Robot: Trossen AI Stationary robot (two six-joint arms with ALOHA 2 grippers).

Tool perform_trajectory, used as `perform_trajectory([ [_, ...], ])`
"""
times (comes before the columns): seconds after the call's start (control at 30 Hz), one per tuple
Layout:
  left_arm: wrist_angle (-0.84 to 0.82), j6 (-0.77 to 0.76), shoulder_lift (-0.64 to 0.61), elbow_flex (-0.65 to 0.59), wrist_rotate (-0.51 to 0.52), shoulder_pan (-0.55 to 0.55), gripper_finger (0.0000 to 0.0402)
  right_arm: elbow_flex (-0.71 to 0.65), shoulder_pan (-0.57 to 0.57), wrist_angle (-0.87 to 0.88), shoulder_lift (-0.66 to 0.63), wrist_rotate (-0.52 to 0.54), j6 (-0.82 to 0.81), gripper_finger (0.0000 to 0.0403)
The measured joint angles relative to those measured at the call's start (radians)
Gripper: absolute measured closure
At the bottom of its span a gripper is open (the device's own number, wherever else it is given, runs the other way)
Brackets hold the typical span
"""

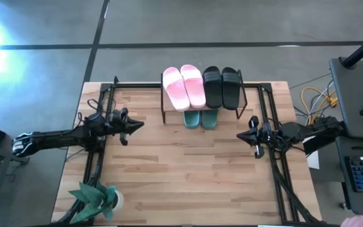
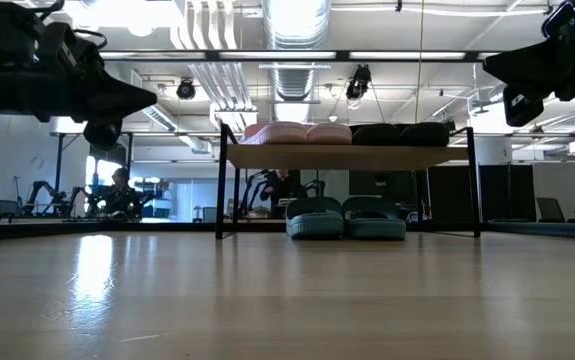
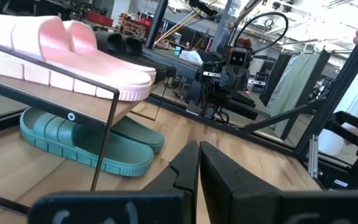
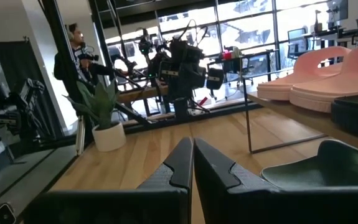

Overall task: Pick and place slides into the shelf
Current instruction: Return to Home Position

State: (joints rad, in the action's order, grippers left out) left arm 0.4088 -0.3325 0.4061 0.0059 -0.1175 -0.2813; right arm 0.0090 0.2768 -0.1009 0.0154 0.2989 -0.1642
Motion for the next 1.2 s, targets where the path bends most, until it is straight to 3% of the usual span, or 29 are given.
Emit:
perform_trajectory([
  [1.2, 0.000, 0.000, 0.102, -0.001, 0.000, 0.000, 0.0402, 0.001, 0.000, -0.001, 0.000, 0.000, 0.000, 0.0394],
])
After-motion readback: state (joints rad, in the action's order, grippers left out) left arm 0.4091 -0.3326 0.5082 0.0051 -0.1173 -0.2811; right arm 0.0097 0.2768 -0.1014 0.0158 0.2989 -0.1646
